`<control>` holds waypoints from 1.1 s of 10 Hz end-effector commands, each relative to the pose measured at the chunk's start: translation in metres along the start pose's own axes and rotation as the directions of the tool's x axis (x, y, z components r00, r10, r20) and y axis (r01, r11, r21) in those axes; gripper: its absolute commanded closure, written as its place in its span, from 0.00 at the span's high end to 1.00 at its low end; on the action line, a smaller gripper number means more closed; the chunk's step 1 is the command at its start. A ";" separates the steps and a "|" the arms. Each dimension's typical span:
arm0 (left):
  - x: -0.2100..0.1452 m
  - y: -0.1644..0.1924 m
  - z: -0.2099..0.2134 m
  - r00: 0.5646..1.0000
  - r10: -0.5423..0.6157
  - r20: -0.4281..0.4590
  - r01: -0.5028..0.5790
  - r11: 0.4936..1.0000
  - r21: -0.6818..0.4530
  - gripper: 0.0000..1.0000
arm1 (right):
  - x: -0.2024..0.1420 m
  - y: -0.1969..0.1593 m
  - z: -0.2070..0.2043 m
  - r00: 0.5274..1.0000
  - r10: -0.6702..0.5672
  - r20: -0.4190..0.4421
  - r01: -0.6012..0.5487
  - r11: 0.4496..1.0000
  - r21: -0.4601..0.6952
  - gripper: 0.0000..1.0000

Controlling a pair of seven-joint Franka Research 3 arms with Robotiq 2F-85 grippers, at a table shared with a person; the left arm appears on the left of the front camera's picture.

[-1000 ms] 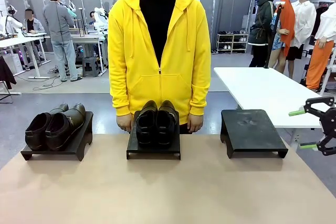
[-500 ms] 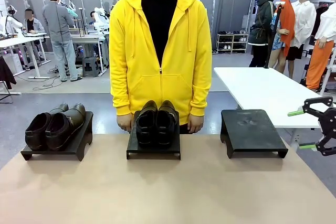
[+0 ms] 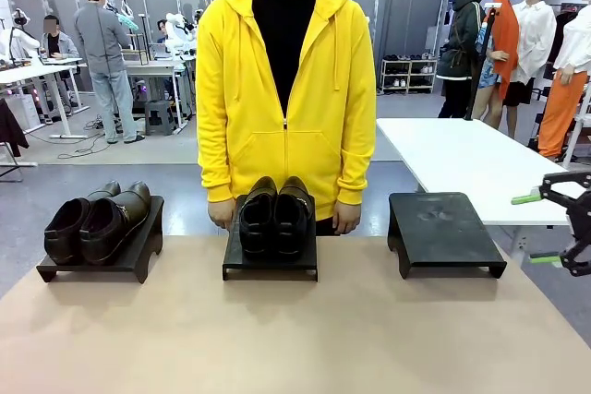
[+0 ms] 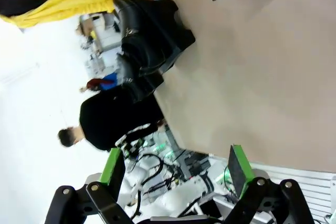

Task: Place the shoes on the stand as instructed by the person.
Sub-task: Pick up another pair of Shoes and place it on the Shoes Stand indicated by the person.

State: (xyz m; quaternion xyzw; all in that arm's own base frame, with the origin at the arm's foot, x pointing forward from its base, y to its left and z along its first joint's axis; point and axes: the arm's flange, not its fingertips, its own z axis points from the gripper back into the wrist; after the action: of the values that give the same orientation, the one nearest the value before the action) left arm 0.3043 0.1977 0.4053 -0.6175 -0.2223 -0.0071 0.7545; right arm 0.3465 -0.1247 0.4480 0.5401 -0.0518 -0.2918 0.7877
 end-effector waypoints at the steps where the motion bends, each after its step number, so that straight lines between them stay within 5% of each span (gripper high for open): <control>1: -0.001 -0.001 0.000 1.000 -0.019 0.006 0.019 1.000 -0.019 1.00 | 0.028 -0.035 0.049 0.991 -0.018 -0.130 0.030 0.996 0.087 1.00; 4: -0.001 -0.001 0.000 1.000 -0.019 0.006 0.019 1.000 -0.019 1.00 | 0.042 -0.066 0.098 0.986 -0.042 -0.161 0.081 0.966 0.246 1.00; 7: -0.001 -0.001 0.000 1.000 -0.019 0.006 0.019 1.000 -0.019 1.00 | 0.070 -0.086 0.104 0.979 -0.120 -0.162 0.158 0.956 0.246 1.00; 8: -0.001 -0.001 0.000 1.000 -0.019 0.006 0.019 1.000 -0.019 1.00 | 0.042 -0.082 0.107 0.983 -0.095 -0.155 0.130 0.964 0.233 1.00; 11: -0.001 -0.001 0.000 1.000 -0.019 0.006 0.019 1.000 -0.019 1.00 | 0.042 -0.082 0.107 0.983 -0.095 -0.155 0.130 0.964 0.233 1.00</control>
State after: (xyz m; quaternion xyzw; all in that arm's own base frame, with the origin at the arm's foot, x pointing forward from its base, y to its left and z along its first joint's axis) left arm 0.3042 0.1977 0.4054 -0.6175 -0.2223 -0.0071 0.7545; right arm 0.3115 -0.2594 0.4073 0.6538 0.0005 -0.2917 0.6982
